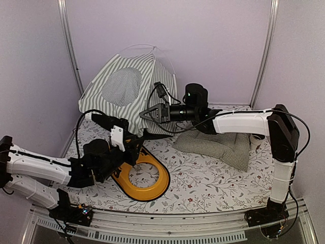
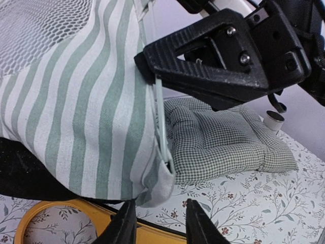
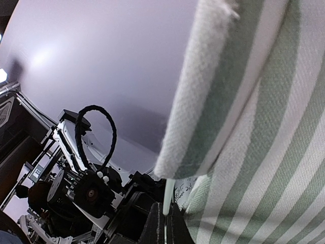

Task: Set up the pet tent
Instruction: Adjust the tent fabric of the tent.

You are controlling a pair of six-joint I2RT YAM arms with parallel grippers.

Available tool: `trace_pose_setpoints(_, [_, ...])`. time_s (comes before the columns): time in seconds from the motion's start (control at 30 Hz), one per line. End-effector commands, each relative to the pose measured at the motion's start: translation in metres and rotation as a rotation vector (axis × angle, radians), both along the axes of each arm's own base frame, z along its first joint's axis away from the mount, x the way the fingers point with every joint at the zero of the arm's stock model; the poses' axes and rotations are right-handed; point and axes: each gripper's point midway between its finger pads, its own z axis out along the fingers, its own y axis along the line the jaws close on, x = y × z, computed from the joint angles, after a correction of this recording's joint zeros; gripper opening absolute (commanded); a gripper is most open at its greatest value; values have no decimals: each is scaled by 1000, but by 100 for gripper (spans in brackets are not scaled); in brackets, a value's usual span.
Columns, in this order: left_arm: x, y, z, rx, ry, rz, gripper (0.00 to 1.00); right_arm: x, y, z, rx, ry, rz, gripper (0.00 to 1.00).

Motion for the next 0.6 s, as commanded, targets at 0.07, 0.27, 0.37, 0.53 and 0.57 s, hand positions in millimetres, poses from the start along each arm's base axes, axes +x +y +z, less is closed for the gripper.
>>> trace_pose_setpoints(0.07, [12,-3,18,-32,-23,45,24,-4,-3,33,46,-69,-24,0])
trace_pose_setpoints(0.27, [7,-8,10,-2,-5,17,0,3,-4,32,32,-84,-76,0])
trace_pose_setpoints(0.37, [-3,-14,3,22,14,-34,0,13,-6,31,12,-105,-136,0])
trace_pose_setpoints(0.53, [-15,-16,3,28,45,-105,0,31,-11,20,-65,-170,-250,0])
trace_pose_setpoints(0.57, [-18,-16,5,29,49,-122,0,34,-13,18,-79,-191,-267,0])
